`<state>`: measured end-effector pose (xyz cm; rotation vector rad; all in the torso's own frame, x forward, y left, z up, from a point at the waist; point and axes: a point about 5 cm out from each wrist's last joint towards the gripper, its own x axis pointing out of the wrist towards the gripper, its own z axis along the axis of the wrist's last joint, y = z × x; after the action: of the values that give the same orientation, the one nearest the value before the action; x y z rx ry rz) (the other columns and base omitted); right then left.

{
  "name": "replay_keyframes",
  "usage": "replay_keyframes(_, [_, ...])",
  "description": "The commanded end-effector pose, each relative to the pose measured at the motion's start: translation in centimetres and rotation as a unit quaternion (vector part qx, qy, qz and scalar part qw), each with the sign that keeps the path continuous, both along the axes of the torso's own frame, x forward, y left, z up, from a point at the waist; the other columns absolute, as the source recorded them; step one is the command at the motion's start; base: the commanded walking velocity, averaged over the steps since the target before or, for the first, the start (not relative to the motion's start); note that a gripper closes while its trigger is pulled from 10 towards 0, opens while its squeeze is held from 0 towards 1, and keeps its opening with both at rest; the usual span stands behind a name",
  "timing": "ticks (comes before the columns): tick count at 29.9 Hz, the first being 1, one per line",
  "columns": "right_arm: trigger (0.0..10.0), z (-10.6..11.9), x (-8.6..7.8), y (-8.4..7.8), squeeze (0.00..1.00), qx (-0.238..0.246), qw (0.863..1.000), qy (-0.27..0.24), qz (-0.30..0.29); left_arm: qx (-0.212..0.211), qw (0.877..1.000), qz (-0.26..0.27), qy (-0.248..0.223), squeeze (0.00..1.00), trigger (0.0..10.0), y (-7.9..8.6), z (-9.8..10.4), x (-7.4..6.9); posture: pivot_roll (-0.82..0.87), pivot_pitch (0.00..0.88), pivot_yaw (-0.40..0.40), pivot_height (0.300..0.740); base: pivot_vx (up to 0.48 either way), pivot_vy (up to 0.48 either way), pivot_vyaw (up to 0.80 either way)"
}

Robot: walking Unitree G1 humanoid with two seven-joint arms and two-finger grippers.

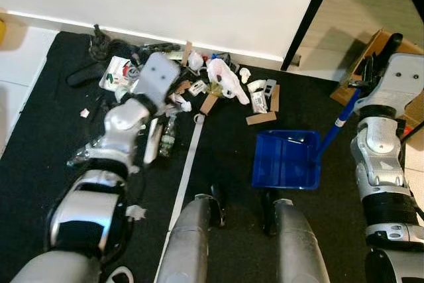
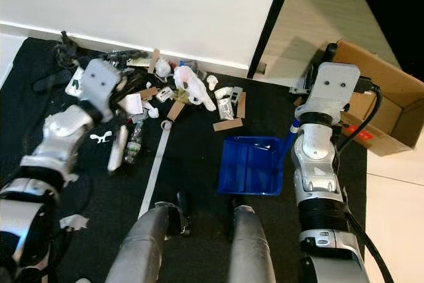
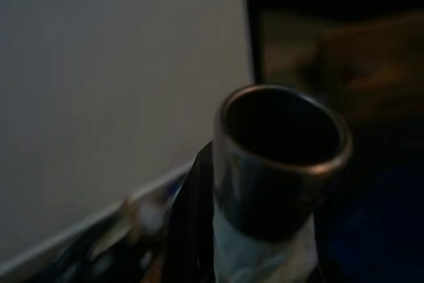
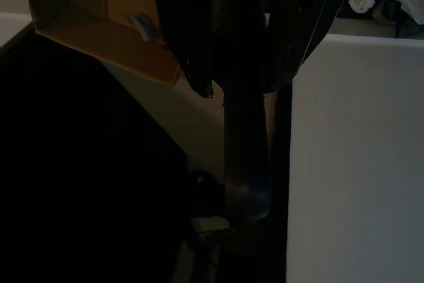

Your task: Sweep floor

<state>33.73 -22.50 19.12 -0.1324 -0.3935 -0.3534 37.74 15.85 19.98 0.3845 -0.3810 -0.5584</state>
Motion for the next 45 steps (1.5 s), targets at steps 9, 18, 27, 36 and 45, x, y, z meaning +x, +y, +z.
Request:
replay_keyframes(9, [10.0, -2.4, 0.4, 1.4, 0.00, 0.023, 0.998, 0.050, 0.019, -0.114, 0.987, -0.115, 0.020, 0.12, 10.0, -5.0, 1.1, -0.2, -0.10, 0.445, 0.091, 0.740, 0.000, 0.000, 0.00])
replay_keyframes(18, [10.0, -2.4, 0.3, 2.9, 0.00, 0.018, 0.999, 0.023, 0.034, -0.181, 0.958, -0.216, 0.057, 0.12, 10.0, -8.9, 2.1, -1.1, -0.05, 0.416, 0.124, 0.740, 0.000, 0.000, 0.00])
replay_keyframes(27, [10.0, -4.1, -1.2, 6.0, 0.00, 0.018, 0.995, 0.018, 0.093, -0.265, 0.944, -0.195, 0.012, 0.11, 10.0, -10.2, 5.8, -0.5, -0.02, 0.370, 0.140, 0.740, 0.000, 0.000, 0.00])
replay_keyframes(36, [10.0, -3.3, -0.9, 2.8, 0.00, 0.140, 0.988, -0.007, 0.059, -0.254, 0.944, -0.211, 0.009, 0.11, 10.0, -9.4, 6.7, -1.0, 0.01, 0.324, 0.156, 0.740, 0.000, 0.000, 0.00])
replay_keyframes(45, [10.0, -0.2, -1.2, 0.1, 0.00, 0.160, 0.984, -0.062, 0.047, -0.242, 0.947, -0.211, -0.009, 0.10, 10.0, -7.4, 8.5, -1.0, 0.01, 0.293, 0.168, 0.740, 0.000, 0.000, 0.00])
